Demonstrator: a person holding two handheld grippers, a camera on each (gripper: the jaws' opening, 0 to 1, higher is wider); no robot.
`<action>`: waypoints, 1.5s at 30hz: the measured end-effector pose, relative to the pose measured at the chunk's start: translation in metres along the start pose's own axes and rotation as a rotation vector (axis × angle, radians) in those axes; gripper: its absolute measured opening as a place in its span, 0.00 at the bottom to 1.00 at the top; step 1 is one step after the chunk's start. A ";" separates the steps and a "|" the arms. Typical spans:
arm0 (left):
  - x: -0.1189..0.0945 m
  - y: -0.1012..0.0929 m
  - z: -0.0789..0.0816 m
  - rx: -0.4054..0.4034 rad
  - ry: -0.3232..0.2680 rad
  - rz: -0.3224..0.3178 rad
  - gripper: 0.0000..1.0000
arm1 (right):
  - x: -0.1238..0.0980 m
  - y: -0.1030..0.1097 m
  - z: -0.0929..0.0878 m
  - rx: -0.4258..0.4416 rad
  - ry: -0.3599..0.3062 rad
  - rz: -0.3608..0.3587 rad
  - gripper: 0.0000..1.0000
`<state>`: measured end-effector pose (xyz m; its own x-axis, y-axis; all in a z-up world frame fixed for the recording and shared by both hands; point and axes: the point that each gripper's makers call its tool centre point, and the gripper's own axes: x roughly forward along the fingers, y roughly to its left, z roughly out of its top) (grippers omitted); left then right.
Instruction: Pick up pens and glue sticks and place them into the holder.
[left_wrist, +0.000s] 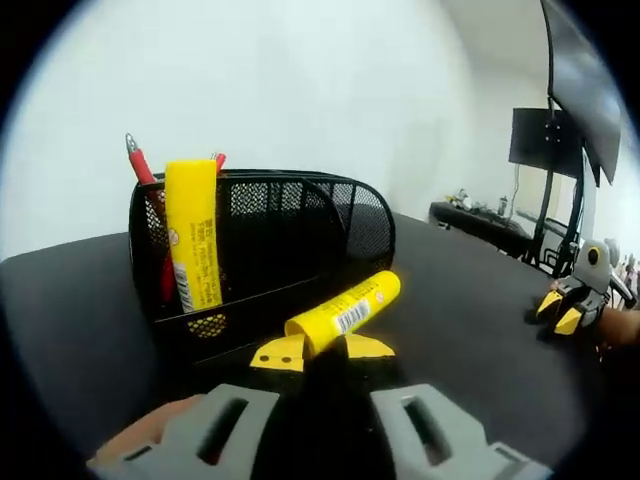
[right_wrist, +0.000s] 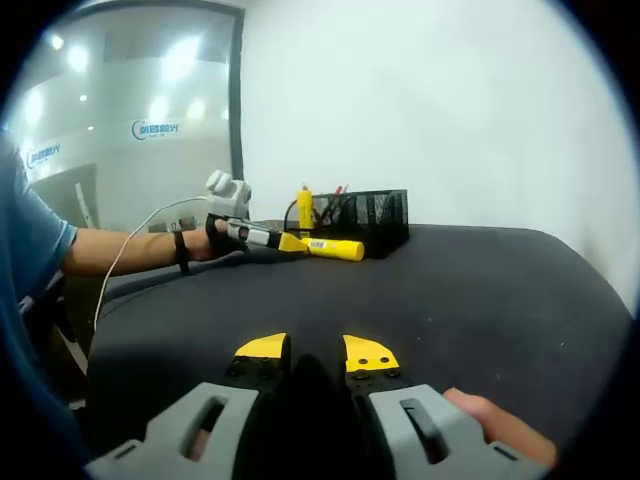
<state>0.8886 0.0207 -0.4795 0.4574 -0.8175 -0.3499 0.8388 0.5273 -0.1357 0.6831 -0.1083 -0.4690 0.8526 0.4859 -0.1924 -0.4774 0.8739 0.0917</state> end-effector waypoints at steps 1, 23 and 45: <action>-0.002 -0.002 -0.001 -0.002 0.002 -0.001 0.09 | 0.000 0.000 0.000 0.000 0.000 0.000 0.17; -0.052 -0.050 -0.014 0.027 -0.054 -0.044 0.00 | -0.001 0.002 -0.002 -0.002 0.005 0.004 0.17; -0.138 -0.036 -0.062 0.010 0.058 0.050 0.03 | -0.002 0.006 0.000 -0.006 -0.002 0.012 0.17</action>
<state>0.7771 0.1287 -0.4834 0.4808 -0.7755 -0.4092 0.8186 0.5642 -0.1073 0.6786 -0.1038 -0.4679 0.8472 0.4963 -0.1895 -0.4887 0.8680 0.0883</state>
